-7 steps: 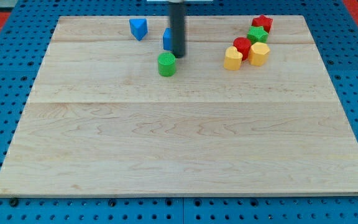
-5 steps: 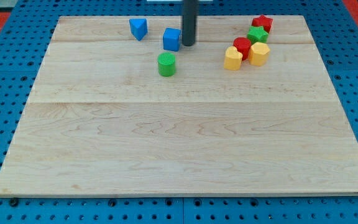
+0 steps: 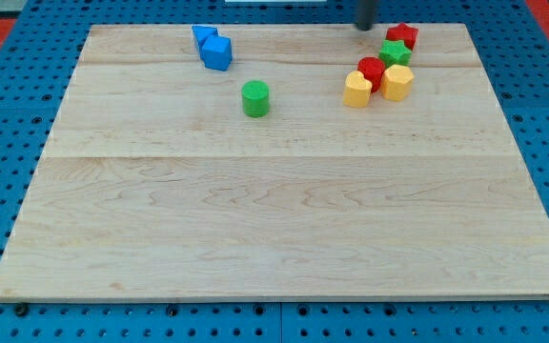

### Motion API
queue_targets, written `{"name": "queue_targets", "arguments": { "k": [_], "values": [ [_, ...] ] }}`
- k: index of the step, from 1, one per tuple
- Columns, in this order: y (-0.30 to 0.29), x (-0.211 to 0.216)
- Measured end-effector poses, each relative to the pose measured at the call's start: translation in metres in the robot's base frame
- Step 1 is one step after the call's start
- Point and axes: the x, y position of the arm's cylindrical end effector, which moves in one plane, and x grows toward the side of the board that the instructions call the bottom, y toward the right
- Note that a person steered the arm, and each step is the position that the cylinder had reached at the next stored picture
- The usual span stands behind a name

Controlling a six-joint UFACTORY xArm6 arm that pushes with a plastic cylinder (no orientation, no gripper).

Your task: Move the red star parallel right to the blue cube

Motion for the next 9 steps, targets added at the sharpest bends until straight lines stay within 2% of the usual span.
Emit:
{"name": "queue_targets", "arguments": {
  "k": [1, 4, 5, 6, 7, 9],
  "values": [
    [0.091, 0.001],
    [0.017, 0.063],
    [-0.046, 0.065],
    [-0.056, 0.043],
    [-0.014, 0.022],
    [-0.100, 0.060]
  ]
}}
